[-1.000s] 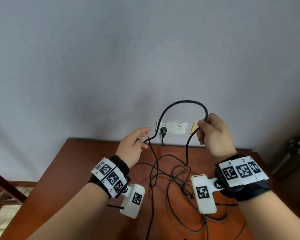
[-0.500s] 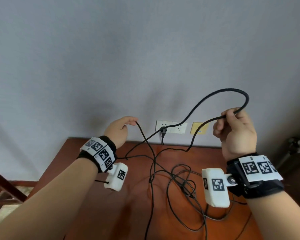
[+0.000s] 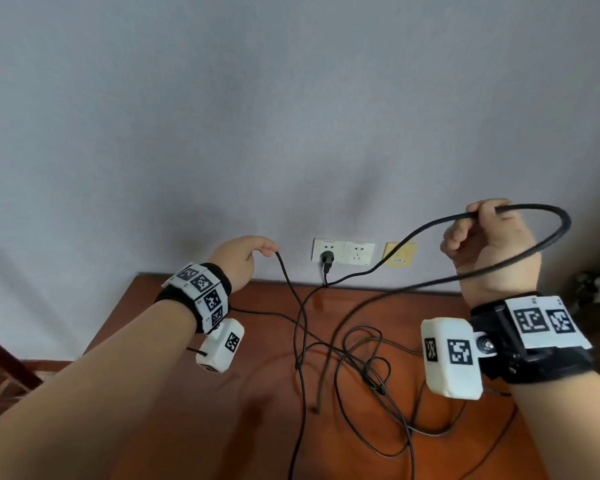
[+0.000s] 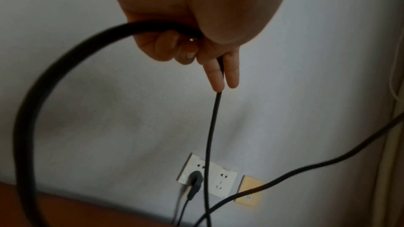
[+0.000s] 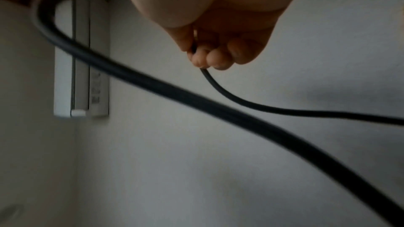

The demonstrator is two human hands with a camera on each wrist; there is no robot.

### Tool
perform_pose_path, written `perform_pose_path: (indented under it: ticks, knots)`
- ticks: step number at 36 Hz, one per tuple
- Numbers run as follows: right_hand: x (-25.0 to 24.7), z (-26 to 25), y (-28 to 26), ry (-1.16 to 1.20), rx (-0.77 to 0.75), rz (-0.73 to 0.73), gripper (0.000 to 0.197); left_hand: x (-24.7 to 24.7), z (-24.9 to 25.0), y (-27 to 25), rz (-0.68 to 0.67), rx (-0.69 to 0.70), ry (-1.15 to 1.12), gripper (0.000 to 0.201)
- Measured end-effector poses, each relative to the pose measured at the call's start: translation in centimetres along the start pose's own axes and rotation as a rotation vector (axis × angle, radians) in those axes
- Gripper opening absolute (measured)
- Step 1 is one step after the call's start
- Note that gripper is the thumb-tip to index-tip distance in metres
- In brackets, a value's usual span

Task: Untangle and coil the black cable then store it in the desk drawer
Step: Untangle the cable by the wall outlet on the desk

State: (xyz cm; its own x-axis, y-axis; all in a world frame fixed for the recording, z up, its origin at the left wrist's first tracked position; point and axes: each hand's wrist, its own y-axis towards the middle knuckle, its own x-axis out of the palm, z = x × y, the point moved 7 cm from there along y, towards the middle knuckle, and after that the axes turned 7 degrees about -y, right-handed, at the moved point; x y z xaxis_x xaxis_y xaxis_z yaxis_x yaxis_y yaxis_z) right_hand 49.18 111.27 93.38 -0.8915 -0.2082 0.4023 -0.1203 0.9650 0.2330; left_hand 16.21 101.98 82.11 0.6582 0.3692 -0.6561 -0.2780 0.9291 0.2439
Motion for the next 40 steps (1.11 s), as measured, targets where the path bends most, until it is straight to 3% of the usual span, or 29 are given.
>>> perform_pose_path:
  ticks: [5, 11, 14, 19, 23, 25, 28, 31, 35, 38, 40]
  knots:
    - [1.9, 2.1, -2.1, -0.325, -0.059, -0.127, 0.024, 0.4, 2.0, 0.7, 0.008, 0.084, -0.085, 0.065]
    - [6.8, 5.8, -6.6, -0.702, -0.153, -0.541, 0.014, 0.2, 6.3, 1.6, 0.037, 0.189, -0.220, 0.058]
    - [8.4, 8.2, -8.5, -0.868, -0.110, -0.751, 0.022, -0.1, 8.1, 2.0, 0.000, 0.220, -0.275, 0.060]
    - [9.3, 10.7, -11.0, -1.176, -0.060, -1.020, 0.033, -1.3, 10.5, 2.4, -0.043, 0.292, -0.157, 0.056]
    - [9.0, 12.1, -13.0, -1.328, 0.032, -1.241, 0.037, -2.2, 10.6, 2.3, -0.050, 0.241, -0.082, 0.051]
    - [8.5, 12.3, -13.3, -1.369, 0.089, -1.284, 0.035, -2.5, 10.6, 2.3, -0.056, 0.236, -0.027, 0.052]
    - [8.2, 11.6, -12.0, -1.360, 0.079, -1.214, 0.025, -3.3, 10.6, 2.1, -0.025, 0.244, 0.089, 0.057]
    - [7.8, 9.9, -9.1, -1.273, 0.005, -0.966, 0.015, -4.0, 10.9, 1.8, 0.055, 0.252, 0.158, 0.060]
    - [7.0, 7.5, -5.7, -1.154, -0.097, -0.649, 0.014, -4.9, 11.7, 1.4, 0.102, 0.317, 0.068, 0.053]
    - [7.7, 6.0, -4.5, -1.170, -0.236, -0.552, 0.020, -5.1, 13.0, 0.9, 0.053, 0.417, -0.091, 0.048]
    - [8.3, 5.6, -4.1, -1.185, -0.287, -0.518, 0.038, -4.9, 13.8, 0.4, 0.015, 0.477, -0.174, 0.048]
